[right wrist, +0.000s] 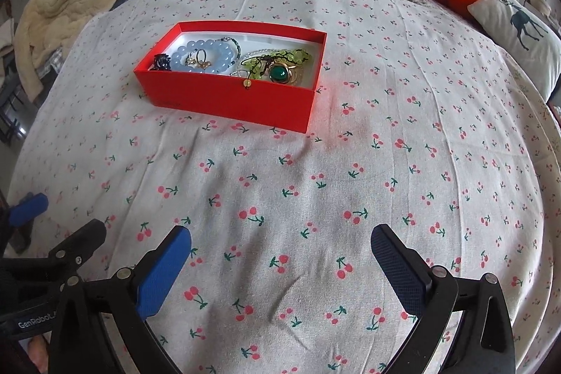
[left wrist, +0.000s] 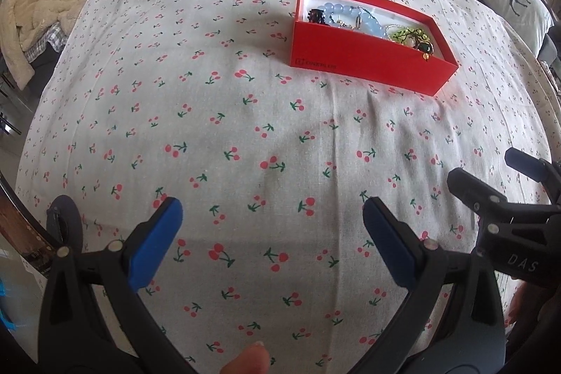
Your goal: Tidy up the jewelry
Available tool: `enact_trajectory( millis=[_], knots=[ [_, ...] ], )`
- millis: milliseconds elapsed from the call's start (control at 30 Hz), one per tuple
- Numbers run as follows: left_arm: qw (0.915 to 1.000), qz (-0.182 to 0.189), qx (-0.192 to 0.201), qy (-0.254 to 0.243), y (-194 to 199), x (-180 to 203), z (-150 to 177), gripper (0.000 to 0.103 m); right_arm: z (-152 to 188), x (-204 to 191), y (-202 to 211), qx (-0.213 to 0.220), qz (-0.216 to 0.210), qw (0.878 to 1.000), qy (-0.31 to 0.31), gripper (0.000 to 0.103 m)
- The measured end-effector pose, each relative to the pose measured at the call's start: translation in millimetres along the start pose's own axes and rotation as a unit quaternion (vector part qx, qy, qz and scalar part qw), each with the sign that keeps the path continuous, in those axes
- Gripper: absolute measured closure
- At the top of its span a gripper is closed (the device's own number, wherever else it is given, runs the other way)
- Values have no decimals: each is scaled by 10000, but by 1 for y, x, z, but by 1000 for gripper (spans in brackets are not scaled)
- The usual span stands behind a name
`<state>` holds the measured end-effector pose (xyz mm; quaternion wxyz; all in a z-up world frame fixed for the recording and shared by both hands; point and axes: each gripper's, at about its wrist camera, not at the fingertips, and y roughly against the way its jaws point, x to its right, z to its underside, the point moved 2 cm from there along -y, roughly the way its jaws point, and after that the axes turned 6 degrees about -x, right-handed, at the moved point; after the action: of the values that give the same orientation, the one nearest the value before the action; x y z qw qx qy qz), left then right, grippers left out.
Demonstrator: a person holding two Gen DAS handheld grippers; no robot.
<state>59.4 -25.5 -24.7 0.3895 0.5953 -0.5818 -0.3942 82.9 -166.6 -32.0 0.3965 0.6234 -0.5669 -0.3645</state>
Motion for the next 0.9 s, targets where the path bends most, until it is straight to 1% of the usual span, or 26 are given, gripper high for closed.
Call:
enact_trajectory(
  millis=[200, 400, 900],
  knots=[
    [10000, 0, 0, -41, 0, 3, 0, 1, -1, 3, -3, -39, 14, 10000, -65, 0],
    [10000, -5, 6, -83, 1, 5, 1, 1, 0, 4, -6, -147, -93, 9998, -124, 0],
    [10000, -18, 3, -70, 1, 3, 0, 1, 0, 3, -4, -118, -88, 9998, -137, 0]
  ],
)
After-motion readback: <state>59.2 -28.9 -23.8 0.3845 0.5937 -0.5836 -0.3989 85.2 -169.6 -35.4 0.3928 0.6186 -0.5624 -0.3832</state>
